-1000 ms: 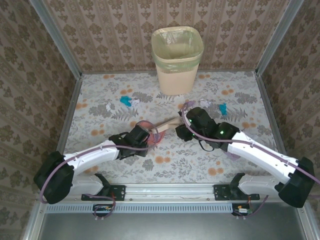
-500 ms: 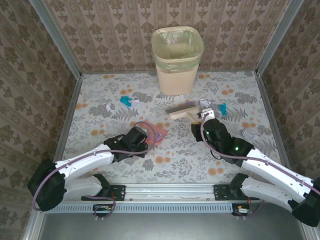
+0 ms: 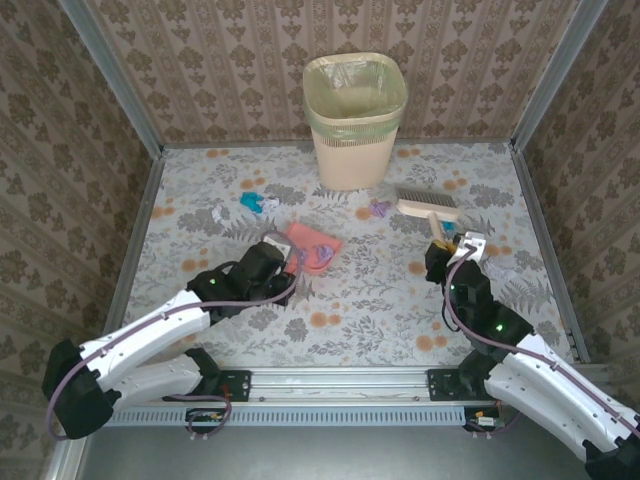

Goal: Sweep away the paper scraps from the table

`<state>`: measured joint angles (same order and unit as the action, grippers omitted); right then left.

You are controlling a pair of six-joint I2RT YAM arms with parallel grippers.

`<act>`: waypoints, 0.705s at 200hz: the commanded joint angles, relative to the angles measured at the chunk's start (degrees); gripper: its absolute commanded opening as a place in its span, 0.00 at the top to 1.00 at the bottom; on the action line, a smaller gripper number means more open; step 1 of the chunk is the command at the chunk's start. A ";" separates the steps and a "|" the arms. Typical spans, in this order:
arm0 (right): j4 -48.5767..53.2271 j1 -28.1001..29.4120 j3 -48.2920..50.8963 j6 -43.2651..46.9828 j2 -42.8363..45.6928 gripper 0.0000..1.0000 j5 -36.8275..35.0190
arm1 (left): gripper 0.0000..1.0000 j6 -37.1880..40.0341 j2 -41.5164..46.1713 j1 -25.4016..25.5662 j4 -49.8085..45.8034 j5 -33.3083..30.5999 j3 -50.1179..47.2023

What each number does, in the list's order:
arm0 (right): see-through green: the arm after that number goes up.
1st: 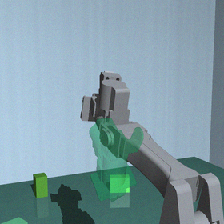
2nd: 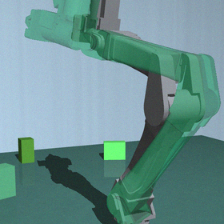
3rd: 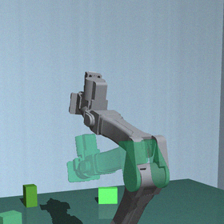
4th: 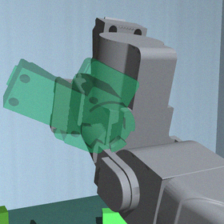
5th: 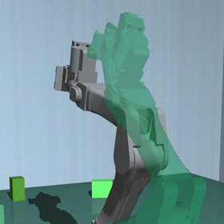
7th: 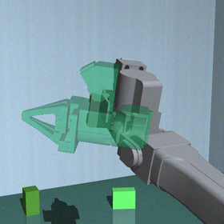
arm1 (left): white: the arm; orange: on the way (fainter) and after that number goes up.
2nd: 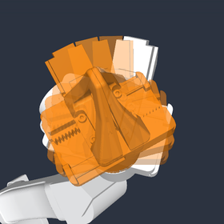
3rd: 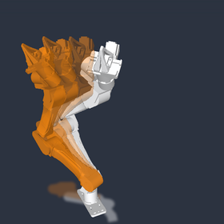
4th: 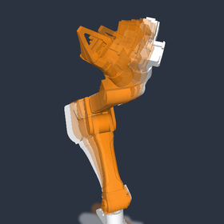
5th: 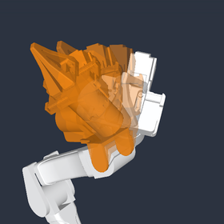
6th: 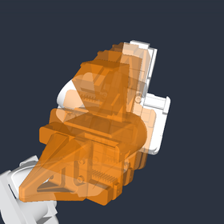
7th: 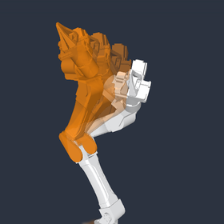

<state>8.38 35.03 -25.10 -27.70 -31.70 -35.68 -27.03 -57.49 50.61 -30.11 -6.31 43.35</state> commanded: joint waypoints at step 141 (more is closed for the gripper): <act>-9.47 -0.18 5.72 0.43 2.86 1.00 0.18 | 1.00 4.55 -26.98 -2.71 -13.50 2.08 53.06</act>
<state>2.90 34.96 -20.32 -28.27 -29.26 -35.59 -22.68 -79.85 48.97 -40.64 -5.80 88.49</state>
